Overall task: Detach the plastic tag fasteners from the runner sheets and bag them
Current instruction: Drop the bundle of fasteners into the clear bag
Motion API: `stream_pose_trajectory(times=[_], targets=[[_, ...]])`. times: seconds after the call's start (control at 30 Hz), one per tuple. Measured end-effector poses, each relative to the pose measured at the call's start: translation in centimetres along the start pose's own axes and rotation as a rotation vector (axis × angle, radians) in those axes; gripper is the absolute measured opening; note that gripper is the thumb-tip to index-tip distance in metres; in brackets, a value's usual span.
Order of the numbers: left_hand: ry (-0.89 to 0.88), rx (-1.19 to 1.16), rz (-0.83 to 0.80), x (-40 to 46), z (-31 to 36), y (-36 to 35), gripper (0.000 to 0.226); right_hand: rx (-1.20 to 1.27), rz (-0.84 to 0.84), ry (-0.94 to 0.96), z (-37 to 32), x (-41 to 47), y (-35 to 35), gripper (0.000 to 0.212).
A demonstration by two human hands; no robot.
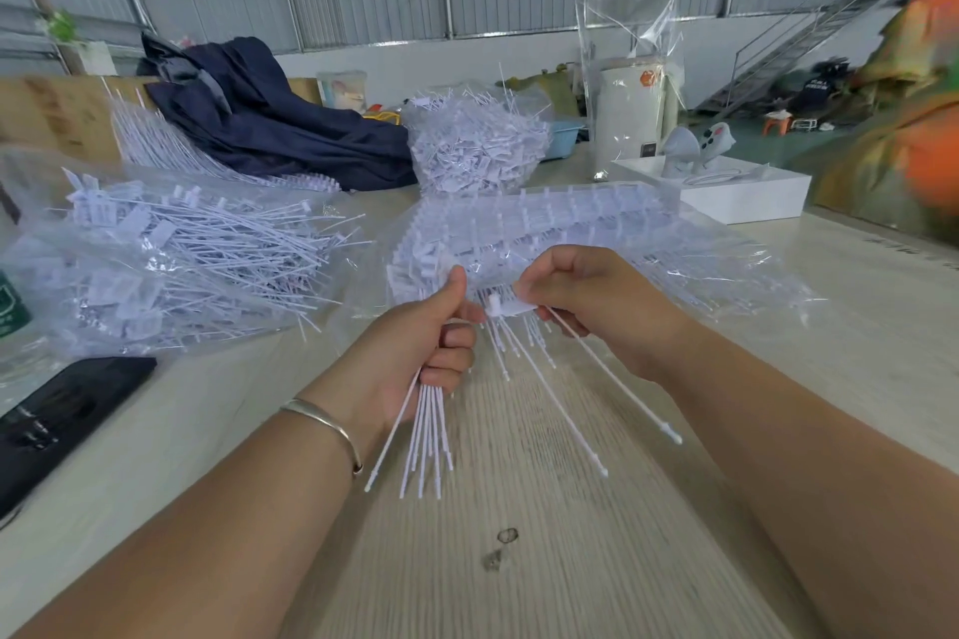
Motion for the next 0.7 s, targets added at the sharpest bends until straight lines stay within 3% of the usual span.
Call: stream_pose_trajectory(times=[0.13, 0.27, 0.5, 0.7], targets=[[-0.049, 0.061, -0.058, -0.1, 0.0, -0.5, 0.034, -0.046, -0.030, 0.044, 0.1, 0.0, -0.1, 0.011], [-0.082, 0.065, -0.069, -0.1, 0.2, -0.4, 0.011, -0.016, -0.066, 0.053, 0.2, -0.1, -0.3, 0.007], [0.025, -0.054, -0.078, 0.0, 0.0, -0.1, 0.024, 0.033, -0.058, 0.057, 0.2, 0.1, 0.0, 0.010], [-0.012, -0.145, -0.060, -0.2, 0.3, 0.0, 0.030, 0.064, -0.009, 0.034, 0.2, 0.3, 0.6, 0.002]])
Point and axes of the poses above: each hand's wrist, its own x-axis towards the middle knuckle, its own y-axis out of the back of the hand, z = x × y, the point moved 4 cm from there along x, towards the middle knuckle, and after that the axes turned 10 degrees about x, right-handed, at the moved point
